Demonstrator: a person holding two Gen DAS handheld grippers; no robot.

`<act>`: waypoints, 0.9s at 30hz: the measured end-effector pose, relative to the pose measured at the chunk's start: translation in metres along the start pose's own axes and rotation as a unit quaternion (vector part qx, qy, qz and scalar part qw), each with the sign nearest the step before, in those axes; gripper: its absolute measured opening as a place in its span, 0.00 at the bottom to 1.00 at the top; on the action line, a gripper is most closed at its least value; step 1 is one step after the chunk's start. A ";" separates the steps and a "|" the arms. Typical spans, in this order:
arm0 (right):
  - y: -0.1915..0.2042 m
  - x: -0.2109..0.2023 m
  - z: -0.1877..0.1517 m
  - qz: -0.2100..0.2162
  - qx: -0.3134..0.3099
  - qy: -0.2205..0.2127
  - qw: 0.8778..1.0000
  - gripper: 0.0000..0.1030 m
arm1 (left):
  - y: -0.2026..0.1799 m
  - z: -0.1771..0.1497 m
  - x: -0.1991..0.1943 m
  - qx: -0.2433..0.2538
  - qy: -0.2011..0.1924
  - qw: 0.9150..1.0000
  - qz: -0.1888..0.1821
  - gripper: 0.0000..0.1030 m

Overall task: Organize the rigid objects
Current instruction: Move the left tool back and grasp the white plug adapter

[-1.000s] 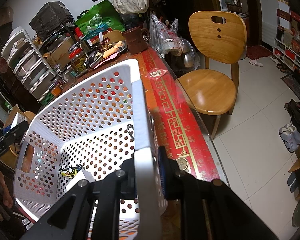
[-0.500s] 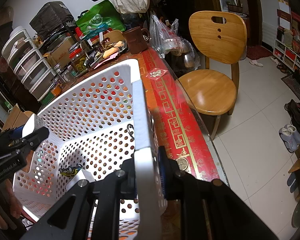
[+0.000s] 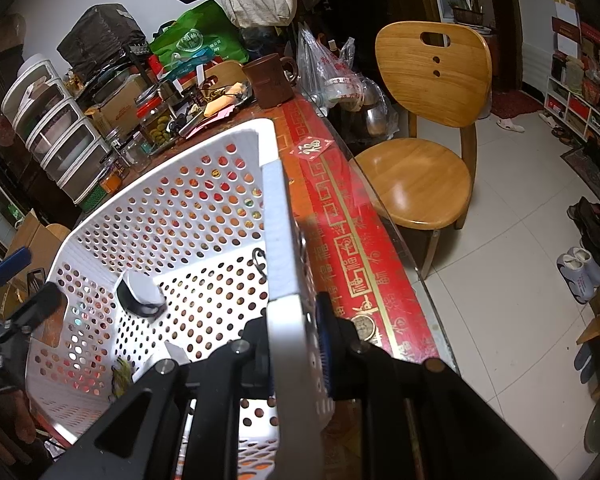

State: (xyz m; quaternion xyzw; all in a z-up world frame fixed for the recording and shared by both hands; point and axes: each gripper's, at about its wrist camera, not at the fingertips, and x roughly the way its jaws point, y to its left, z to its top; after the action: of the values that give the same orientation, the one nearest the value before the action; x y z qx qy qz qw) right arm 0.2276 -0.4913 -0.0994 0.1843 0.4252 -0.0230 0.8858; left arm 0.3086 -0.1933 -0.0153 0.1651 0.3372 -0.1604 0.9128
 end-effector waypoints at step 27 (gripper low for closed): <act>0.001 0.000 0.000 -0.006 -0.006 0.002 1.000 0.15 | 0.259 -0.151 0.140 -0.237 0.151 0.957 0.067 0.85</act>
State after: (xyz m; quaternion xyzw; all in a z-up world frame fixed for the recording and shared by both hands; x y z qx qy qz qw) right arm 0.2281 -0.4900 -0.0993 0.1763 0.4279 -0.0253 0.8861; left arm 0.4294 0.0749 -0.1675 -0.0119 0.4875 0.0123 0.8730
